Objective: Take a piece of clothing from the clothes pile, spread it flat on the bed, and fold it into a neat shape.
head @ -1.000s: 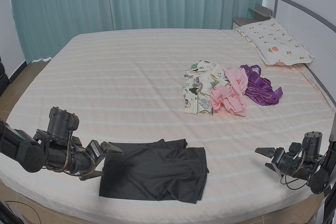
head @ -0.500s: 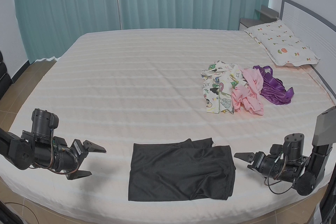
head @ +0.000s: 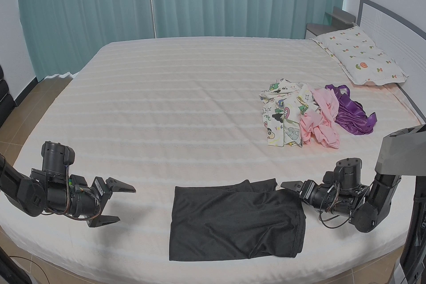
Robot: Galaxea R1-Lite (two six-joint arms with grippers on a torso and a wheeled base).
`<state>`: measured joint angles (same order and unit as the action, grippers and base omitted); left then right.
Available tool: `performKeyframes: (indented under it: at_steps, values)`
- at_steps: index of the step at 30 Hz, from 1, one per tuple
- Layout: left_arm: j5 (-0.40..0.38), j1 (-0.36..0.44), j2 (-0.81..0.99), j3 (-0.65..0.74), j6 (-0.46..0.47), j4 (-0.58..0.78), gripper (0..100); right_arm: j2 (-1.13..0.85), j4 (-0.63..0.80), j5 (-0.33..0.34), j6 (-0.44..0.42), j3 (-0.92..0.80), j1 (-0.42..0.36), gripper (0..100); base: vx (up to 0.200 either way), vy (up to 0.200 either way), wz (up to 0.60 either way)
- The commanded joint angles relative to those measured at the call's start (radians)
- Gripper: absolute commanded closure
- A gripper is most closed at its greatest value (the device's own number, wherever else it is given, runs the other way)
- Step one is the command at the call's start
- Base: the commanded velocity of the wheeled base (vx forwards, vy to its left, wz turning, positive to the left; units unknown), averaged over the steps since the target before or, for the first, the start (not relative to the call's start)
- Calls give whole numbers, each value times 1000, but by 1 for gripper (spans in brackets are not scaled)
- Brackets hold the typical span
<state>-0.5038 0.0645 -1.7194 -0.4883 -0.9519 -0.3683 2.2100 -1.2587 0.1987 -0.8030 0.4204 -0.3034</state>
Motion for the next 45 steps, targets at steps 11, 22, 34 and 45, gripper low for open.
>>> performKeyframes:
  at_steps: [11,22,34,45]
  values:
    - [1,-3,-11,4,-1,-1,0,57,18,1,45,58,17,100,0,0,0]
    - [-2,0,-13,5,-1,0,0,22,-2,-1,53,80,49,100,0,0,0]
    - [-2,1,-16,10,1,-1,0,36,10,2,56,184,84,100,0,0,0]
    - [-4,1,-20,10,1,-1,0,96,21,-1,57,195,95,100,0,0,0]
